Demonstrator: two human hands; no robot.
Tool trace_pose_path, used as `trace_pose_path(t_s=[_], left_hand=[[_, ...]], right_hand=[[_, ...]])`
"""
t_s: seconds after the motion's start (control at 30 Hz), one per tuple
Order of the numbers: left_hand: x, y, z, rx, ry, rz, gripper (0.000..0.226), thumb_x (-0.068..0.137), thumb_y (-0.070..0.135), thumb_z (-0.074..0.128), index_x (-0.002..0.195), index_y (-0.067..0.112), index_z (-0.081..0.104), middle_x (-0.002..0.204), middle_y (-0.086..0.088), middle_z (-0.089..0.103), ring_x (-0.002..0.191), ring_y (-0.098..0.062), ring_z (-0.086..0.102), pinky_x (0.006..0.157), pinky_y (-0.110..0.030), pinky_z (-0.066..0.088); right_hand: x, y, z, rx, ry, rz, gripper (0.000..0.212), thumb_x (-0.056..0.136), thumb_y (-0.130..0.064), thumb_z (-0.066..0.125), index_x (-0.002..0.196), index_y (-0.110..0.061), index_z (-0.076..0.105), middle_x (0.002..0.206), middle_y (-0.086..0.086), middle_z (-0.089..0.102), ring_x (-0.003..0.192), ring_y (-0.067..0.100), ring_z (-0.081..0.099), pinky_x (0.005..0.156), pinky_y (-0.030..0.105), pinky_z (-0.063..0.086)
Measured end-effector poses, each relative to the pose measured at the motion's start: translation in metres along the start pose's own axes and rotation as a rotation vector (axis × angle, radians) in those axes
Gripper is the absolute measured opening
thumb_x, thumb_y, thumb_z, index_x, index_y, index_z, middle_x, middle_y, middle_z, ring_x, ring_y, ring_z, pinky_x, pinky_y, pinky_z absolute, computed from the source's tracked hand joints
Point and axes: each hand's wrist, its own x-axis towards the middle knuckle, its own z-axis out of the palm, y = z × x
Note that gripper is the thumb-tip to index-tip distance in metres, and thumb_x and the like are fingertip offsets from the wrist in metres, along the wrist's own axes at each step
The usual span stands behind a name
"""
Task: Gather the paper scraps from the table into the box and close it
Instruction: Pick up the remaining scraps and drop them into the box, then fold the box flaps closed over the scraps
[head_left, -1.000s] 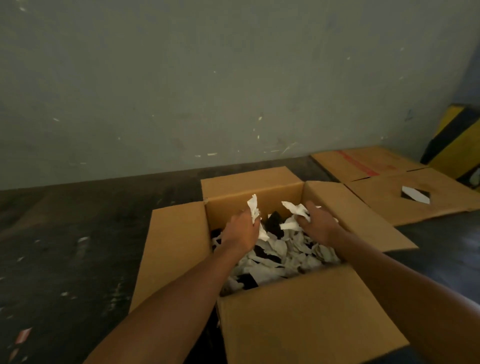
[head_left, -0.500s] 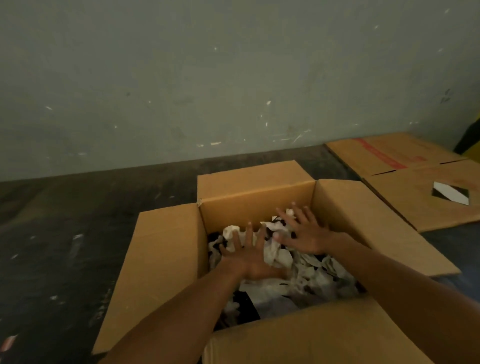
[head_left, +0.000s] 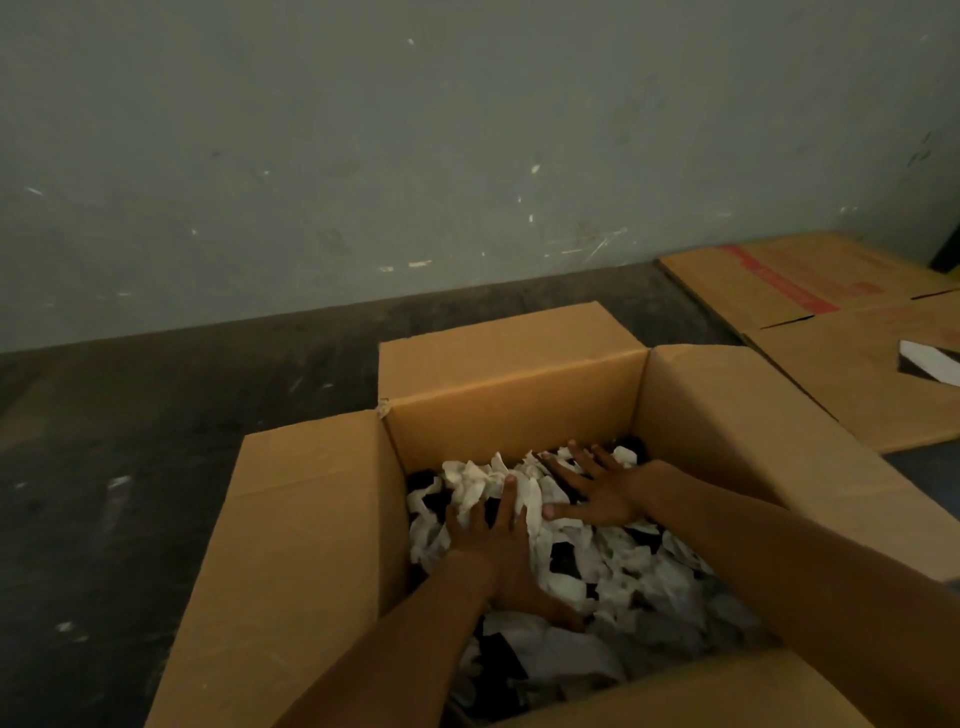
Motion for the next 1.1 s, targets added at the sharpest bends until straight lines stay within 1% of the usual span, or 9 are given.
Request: trace_pose_path(t_s=[0.1, 0.27, 0.37, 0.47, 0.57, 0.67, 0.8, 0.93, 1.1], left_hand=[[-0.002, 0.002, -0.003, 0.024, -0.020, -0.002, 0.137, 0.061, 0.084, 0.062, 0.152, 0.022, -0.019, 0.151, 0.000, -0.043, 0.142, -0.040, -0.030, 0.110, -0.069, -0.009], [-0.012, -0.001, -0.017, -0.058, -0.024, 0.029, 0.137, 0.055, 0.091, 0.057, 0.147, 0.033, -0.027, 0.154, 0.002, -0.039, 0.145, -0.038, -0.026, 0.112, -0.068, -0.008], [-0.031, -0.006, -0.026, -0.174, 0.061, 0.116, 0.130, 0.058, 0.090, 0.057, 0.143, 0.045, -0.030, 0.155, 0.007, -0.037, 0.144, -0.032, -0.029, 0.115, -0.063, -0.008], [-0.049, -0.006, -0.015, -0.139, 0.106, 0.171, 0.132, 0.057, 0.088, 0.059, 0.139, 0.047, -0.036, 0.150, 0.012, -0.044, 0.138, -0.030, -0.038, 0.111, -0.065, -0.016], [-0.050, 0.006, 0.006, 0.009, 0.044, 0.180, 0.131, 0.060, 0.087, 0.058, 0.137, 0.044, -0.039, 0.147, 0.013, -0.048, 0.138, -0.035, -0.038, 0.108, -0.070, -0.015], [-0.040, 0.022, 0.015, 0.021, 0.032, 0.121, 0.124, 0.069, 0.082, 0.056, 0.143, 0.039, -0.033, 0.151, 0.009, -0.044, 0.139, -0.041, -0.035, 0.108, -0.070, -0.013], [-0.036, 0.032, 0.016, 0.025, 0.057, 0.075, 0.124, 0.068, 0.084, 0.054, 0.148, 0.035, -0.027, 0.155, 0.003, -0.037, 0.141, -0.044, -0.030, 0.109, -0.071, -0.012], [-0.044, 0.026, 0.008, 0.003, 0.035, 0.066, 0.120, 0.068, 0.085, 0.052, 0.148, 0.039, -0.024, 0.157, 0.007, -0.034, 0.141, -0.043, -0.030, 0.106, -0.073, -0.012], [-0.067, 0.012, -0.014, -0.047, 0.011, 0.054, 0.094, 0.074, 0.088, 0.034, 0.149, 0.050, -0.008, 0.162, 0.015, -0.015, 0.144, -0.041, -0.024, 0.109, -0.073, -0.006]], right_hand=[[-0.003, 0.000, 0.000, 0.002, 0.005, 0.020, 0.105, 0.055, -0.099, 0.016, 0.140, -0.052, -0.025, 0.157, -0.004, -0.029, 0.144, 0.033, -0.023, 0.114, 0.064, -0.001], [-0.033, -0.010, -0.005, 0.092, 0.104, -0.023, 0.078, 0.080, -0.082, 0.015, 0.143, -0.050, -0.018, 0.158, -0.002, -0.024, 0.144, 0.032, -0.024, 0.115, 0.060, -0.004], [-0.067, -0.009, -0.006, 0.163, 0.162, -0.081, 0.082, 0.077, -0.082, 0.011, 0.145, -0.048, -0.017, 0.158, 0.001, -0.025, 0.143, 0.032, -0.027, 0.116, 0.055, -0.006], [-0.098, -0.001, 0.008, 0.149, 0.077, -0.078, 0.098, 0.068, -0.087, 0.035, 0.138, -0.055, -0.025, 0.154, -0.003, -0.036, 0.141, 0.032, -0.030, 0.116, 0.060, 0.001], [-0.106, -0.001, 0.034, -0.030, -0.028, -0.029, 0.116, 0.065, -0.082, 0.056, 0.135, -0.054, -0.031, 0.151, -0.005, -0.040, 0.140, 0.029, -0.033, 0.116, 0.059, 0.001], [-0.093, -0.003, 0.049, -0.122, -0.088, 0.015, 0.110, 0.075, -0.072, 0.058, 0.133, -0.053, -0.034, 0.153, -0.003, -0.037, 0.142, 0.034, -0.028, 0.114, 0.064, 0.002], [-0.095, -0.007, 0.044, -0.123, -0.115, 0.033, 0.111, 0.076, -0.071, 0.059, 0.135, -0.051, -0.033, 0.156, -0.003, -0.032, 0.145, 0.033, -0.021, 0.117, 0.057, 0.002], [-0.103, -0.010, 0.038, -0.082, -0.084, 0.013, 0.112, 0.071, -0.075, 0.060, 0.137, -0.052, -0.029, 0.158, -0.005, -0.026, 0.146, 0.030, -0.016, 0.118, 0.056, 0.004], [-0.128, -0.015, 0.018, 0.173, -0.002, -0.028, 0.103, 0.069, -0.084, 0.049, 0.146, -0.050, -0.009, 0.162, -0.008, 0.001, 0.148, 0.020, 0.009, 0.119, 0.038, 0.018]])
